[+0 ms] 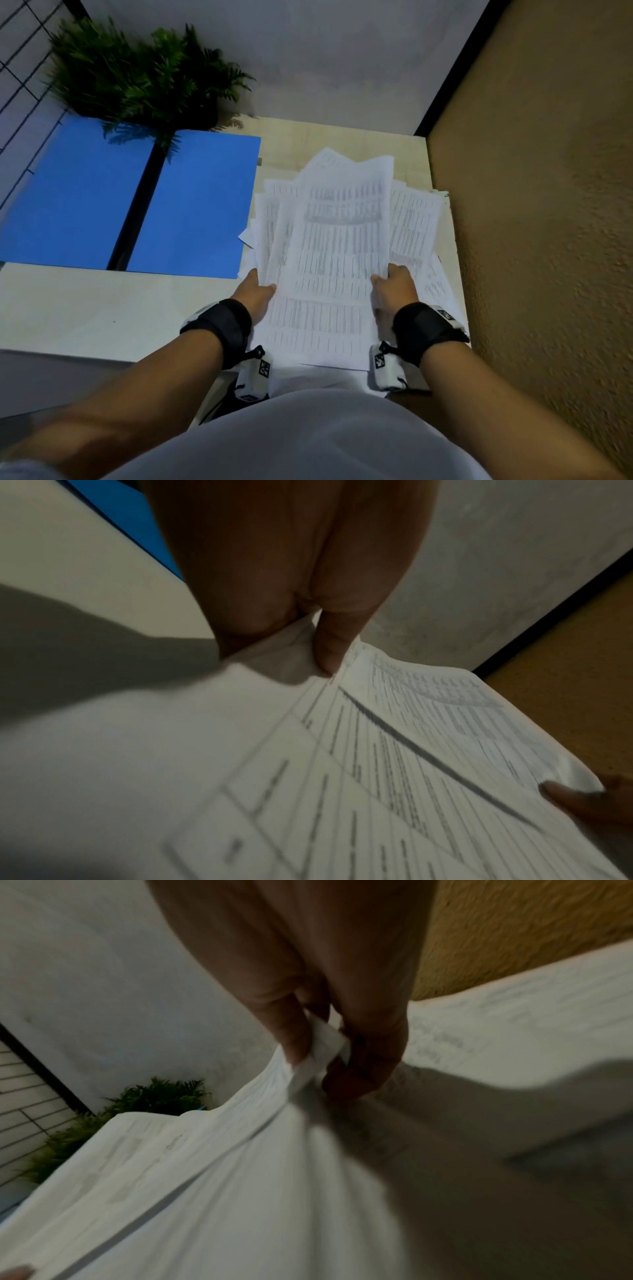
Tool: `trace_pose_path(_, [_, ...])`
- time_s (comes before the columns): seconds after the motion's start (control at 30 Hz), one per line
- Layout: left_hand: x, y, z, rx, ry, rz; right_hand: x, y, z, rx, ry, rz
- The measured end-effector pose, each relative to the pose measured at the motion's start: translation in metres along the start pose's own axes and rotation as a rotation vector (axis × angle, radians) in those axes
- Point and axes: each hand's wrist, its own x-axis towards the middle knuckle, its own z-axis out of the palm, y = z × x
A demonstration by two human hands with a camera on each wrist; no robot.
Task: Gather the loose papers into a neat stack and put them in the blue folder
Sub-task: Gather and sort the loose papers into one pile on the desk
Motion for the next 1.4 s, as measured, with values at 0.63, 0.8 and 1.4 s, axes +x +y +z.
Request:
trace_pose_path(0.63, [-0.022,0.014,0.004,0.079,0.086,-0.005,0.040,0.038,-0.064,0.119,0.185,0.234])
trace_pose_path(0.8, [-0.020,0.016,0.003,0.177,0.088,0.011,0.035,0.039,-0.054,0.174,-0.003,0.192])
trace_pose_path(1.4, [-0.024,0.025,0.006,0.063,0.065,-0.110,-0.045,-0.095,-0.132,0.286,0.565,-0.578])
